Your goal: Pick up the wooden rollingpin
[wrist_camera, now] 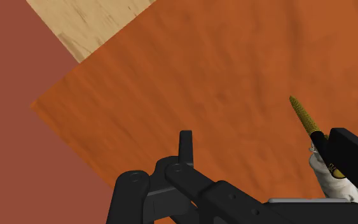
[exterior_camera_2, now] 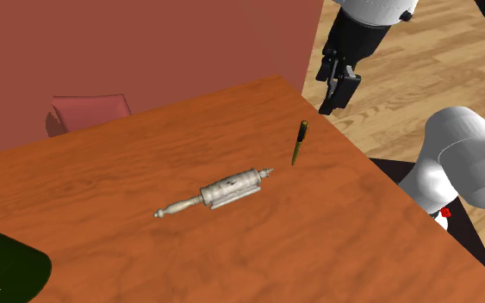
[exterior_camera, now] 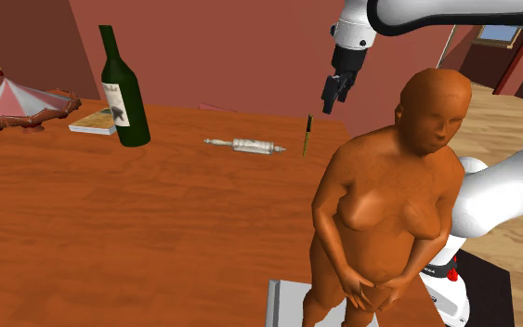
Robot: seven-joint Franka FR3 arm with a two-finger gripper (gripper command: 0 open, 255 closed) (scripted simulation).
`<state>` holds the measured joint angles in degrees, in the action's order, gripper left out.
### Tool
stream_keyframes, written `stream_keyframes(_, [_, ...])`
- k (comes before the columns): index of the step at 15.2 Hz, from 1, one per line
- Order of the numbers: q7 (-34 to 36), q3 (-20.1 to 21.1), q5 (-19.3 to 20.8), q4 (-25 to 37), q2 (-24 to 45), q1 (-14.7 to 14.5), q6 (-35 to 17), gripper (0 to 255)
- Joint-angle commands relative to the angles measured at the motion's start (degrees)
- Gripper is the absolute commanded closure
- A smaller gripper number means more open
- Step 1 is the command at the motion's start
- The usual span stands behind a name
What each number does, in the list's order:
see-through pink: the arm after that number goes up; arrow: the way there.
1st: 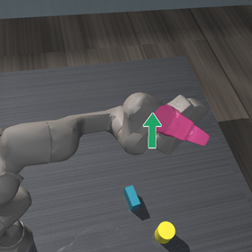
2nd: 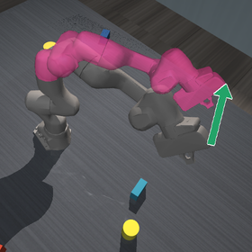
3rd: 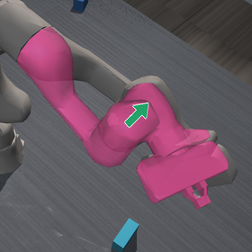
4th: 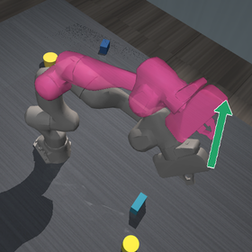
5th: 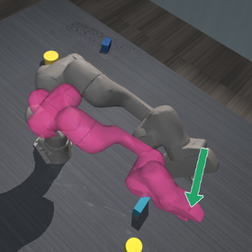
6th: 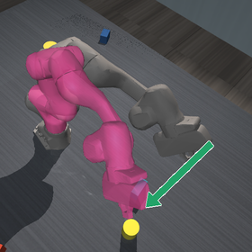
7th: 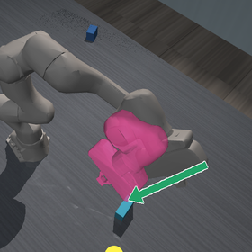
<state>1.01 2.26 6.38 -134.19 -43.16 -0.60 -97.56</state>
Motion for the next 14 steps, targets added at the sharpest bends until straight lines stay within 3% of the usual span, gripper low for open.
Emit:
stream_keyframes(1, [0.00, 0.00, 0.00, 0.00, 0.00, 0.00, 0.00, 0])
stream_keyframes(14, [-2.72, 4.53, -2.95, 13.66, 26.25, -5.16, -9.15, 0])
